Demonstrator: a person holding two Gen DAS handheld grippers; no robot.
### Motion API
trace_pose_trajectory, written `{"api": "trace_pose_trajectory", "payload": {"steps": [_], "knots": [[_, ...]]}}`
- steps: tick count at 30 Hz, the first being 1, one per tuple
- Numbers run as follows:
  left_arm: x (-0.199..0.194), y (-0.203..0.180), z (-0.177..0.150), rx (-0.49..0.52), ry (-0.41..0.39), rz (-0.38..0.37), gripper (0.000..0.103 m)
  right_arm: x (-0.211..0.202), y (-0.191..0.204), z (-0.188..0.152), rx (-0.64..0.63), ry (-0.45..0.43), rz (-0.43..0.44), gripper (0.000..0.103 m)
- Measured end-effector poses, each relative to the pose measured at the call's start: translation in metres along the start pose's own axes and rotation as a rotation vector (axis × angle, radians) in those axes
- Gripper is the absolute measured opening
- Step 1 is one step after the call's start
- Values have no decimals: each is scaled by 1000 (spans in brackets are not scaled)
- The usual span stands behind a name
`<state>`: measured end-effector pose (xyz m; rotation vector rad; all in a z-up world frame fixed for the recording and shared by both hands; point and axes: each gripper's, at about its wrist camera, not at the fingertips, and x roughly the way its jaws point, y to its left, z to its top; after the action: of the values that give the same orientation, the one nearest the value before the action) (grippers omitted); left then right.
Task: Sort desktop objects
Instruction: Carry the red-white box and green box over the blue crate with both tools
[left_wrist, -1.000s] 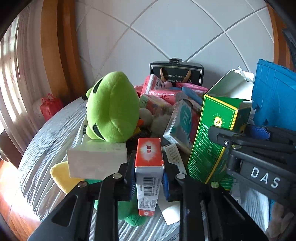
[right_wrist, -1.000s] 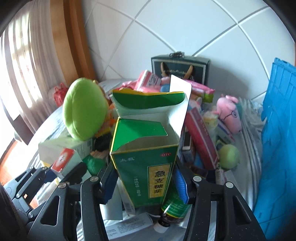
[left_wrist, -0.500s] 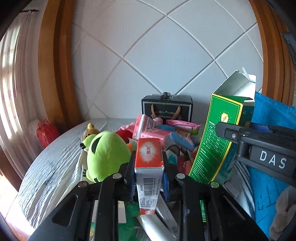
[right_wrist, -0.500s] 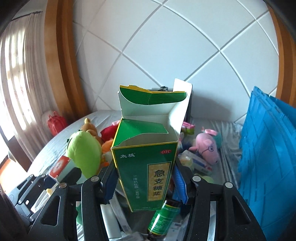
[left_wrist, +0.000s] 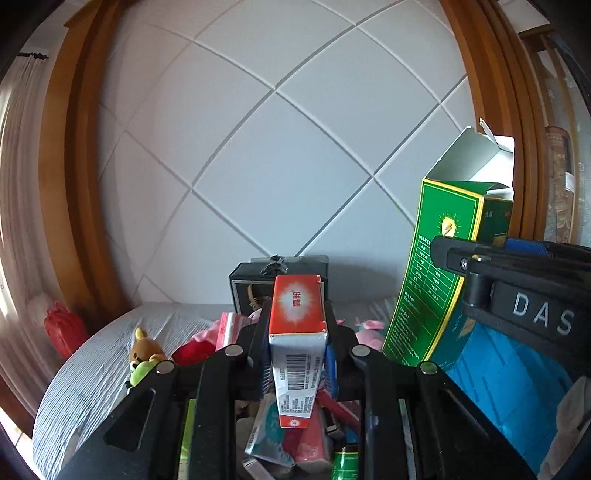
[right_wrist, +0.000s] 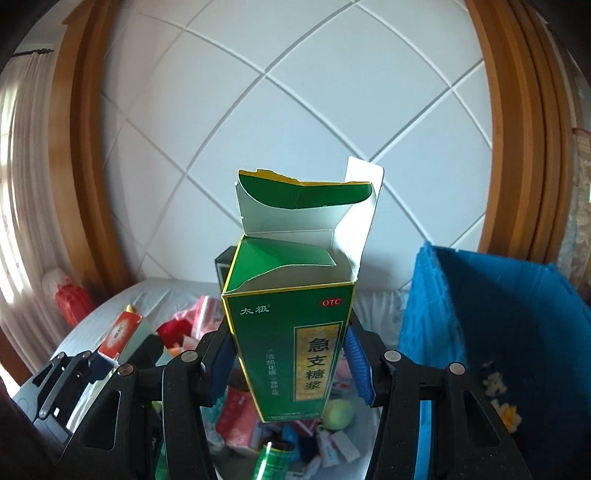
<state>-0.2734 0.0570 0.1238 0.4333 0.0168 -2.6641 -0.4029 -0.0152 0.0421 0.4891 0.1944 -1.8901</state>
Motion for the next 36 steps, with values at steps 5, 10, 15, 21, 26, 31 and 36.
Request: {"api": "trace_pose_trajectory", "payload": {"steps": [5, 10, 15, 21, 26, 31, 36], "knots": [[-13, -42, 35, 47, -57, -107, 22, -34, -45, 27, 43, -60, -98, 53], [-29, -97, 67, 84, -94, -214, 22, -71, -104, 46, 97, -101, -190, 53], [-39, -161, 89, 129, -74, -339, 22, -95, -164, 51, 127, -66, -279, 53], [-20, -237, 93, 205, 91, -441, 22, -79, -234, 29, 118, 113, -368, 53], [1, -290, 66, 265, 298, -522, 22, -43, -286, -10, 74, 346, -367, 53], [26, -334, 28, 319, 501, -512, 22, -8, -324, -55, 60, 554, -299, 53], [60, -357, -15, 375, 725, -512, 22, 29, -352, -97, 81, 774, -181, 53]]}}
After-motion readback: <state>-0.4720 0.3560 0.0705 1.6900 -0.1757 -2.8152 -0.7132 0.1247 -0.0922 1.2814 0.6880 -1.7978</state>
